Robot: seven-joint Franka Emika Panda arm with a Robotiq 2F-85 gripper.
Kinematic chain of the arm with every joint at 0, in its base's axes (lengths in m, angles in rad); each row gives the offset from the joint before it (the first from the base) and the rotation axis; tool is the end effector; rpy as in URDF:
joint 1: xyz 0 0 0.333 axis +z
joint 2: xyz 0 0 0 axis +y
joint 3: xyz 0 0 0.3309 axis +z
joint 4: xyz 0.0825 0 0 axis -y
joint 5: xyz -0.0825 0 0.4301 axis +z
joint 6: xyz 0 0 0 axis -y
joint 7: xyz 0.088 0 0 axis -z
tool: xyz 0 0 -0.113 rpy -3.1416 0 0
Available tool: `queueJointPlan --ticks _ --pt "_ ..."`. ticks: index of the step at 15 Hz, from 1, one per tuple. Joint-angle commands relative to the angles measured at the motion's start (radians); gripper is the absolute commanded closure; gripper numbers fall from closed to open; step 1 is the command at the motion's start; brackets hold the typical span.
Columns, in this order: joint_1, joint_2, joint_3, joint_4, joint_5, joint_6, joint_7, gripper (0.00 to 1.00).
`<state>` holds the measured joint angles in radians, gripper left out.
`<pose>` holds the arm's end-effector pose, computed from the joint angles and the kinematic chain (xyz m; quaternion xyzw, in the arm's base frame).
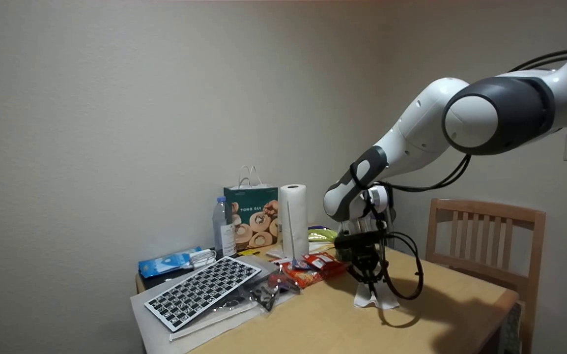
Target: Use the tissue to wipe the table
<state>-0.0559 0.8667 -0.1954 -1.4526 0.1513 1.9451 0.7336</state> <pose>0.7043 -0.1513 0.1229 0.8576 -0.4826 -0.1683 0.0566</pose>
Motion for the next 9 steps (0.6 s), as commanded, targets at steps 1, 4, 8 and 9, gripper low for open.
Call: queueJointPlan --ticks 1,4,8,9 --pt "0.064 0.036 0.025 0.044 -0.067 -0.034 -0.001 1.0" --pt "0.122 0.058 0.039 0.076 -0.122 -0.086 -0.001 1.0" --pt "0.154 0.078 0.05 0.114 -0.149 -0.158 -0.017 1.0" --pt "0.158 0.077 0.05 0.117 -0.15 -0.169 -0.014 0.97"
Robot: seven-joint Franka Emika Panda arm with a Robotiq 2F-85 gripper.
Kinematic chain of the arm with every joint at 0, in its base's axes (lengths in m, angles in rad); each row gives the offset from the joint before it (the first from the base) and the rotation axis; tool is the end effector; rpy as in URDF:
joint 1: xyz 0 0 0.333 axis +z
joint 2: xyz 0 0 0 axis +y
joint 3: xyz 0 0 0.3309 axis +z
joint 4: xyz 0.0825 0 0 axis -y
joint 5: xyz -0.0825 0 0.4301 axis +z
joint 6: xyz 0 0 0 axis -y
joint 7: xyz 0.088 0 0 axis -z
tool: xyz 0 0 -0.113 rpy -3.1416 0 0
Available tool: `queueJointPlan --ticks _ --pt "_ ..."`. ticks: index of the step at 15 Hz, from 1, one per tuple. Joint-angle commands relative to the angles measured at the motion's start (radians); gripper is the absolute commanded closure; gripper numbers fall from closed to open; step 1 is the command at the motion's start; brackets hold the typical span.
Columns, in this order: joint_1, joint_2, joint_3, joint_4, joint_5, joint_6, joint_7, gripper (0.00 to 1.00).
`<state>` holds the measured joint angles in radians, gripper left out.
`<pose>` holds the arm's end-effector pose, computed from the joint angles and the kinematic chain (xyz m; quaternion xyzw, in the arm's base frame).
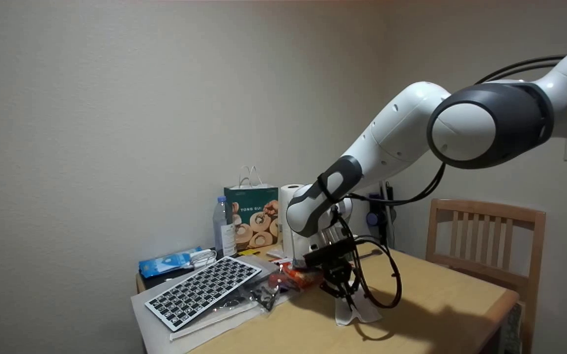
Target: Use the tissue to wipe the table
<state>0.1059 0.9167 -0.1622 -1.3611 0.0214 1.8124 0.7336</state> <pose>0.7229 -0.0211 0.1179 0.9019 -0.3639 -0.1922 0.1314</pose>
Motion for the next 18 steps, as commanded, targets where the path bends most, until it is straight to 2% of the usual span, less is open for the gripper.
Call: queueJointPlan --ticks 1,3,8,13,15,16,17,18 --pt "-0.004 0.023 0.019 0.023 -0.019 -0.042 -0.016 0.73" --pt "-0.002 0.003 0.016 0.007 -0.02 -0.04 -0.009 0.68" --pt "0.011 -0.083 0.005 -0.072 -0.023 -0.003 0.015 0.36" --pt "0.022 -0.192 0.009 -0.17 -0.022 0.087 0.021 0.04" --pt "0.032 -0.227 0.004 -0.206 -0.027 0.113 0.046 0.0" --pt "0.009 -0.148 0.019 -0.1 -0.014 0.064 0.013 0.1" --pt "0.011 -0.167 0.02 -0.119 -0.014 0.074 0.019 0.03" --pt "0.012 -0.179 0.02 -0.133 -0.015 0.079 0.023 0.0"
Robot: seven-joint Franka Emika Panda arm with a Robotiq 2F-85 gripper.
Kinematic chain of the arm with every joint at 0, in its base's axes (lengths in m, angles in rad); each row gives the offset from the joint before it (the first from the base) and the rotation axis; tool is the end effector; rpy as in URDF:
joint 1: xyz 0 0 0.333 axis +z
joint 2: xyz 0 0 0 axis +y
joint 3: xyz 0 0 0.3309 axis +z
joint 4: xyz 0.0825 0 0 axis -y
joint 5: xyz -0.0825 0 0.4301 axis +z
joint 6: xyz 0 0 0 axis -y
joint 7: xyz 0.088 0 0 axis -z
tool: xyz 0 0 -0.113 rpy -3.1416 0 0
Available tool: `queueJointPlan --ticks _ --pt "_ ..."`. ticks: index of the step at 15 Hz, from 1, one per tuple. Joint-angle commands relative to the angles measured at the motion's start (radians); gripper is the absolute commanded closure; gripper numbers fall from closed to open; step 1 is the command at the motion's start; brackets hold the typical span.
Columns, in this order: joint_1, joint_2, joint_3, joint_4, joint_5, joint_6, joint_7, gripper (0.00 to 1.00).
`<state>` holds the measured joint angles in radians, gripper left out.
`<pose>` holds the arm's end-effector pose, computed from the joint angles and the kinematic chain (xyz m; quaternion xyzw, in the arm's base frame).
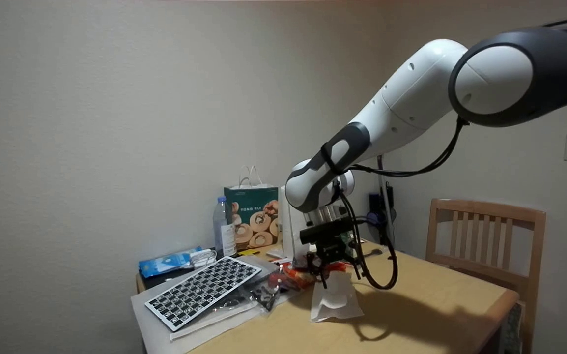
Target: Use the tissue to wipe the table
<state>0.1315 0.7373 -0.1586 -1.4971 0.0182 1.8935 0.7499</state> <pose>0.7194 -0.0038 0.1918 0.9143 -0.3667 -0.1376 0.1031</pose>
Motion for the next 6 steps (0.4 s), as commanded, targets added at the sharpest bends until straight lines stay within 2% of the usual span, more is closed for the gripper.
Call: queueJointPlan --ticks 1,6 --pt "-0.013 -0.007 0.017 -0.006 -0.012 0.0 0.007 0.0" --pt "-0.012 -0.009 0.017 -0.013 -0.012 0.003 0.008 0.0"
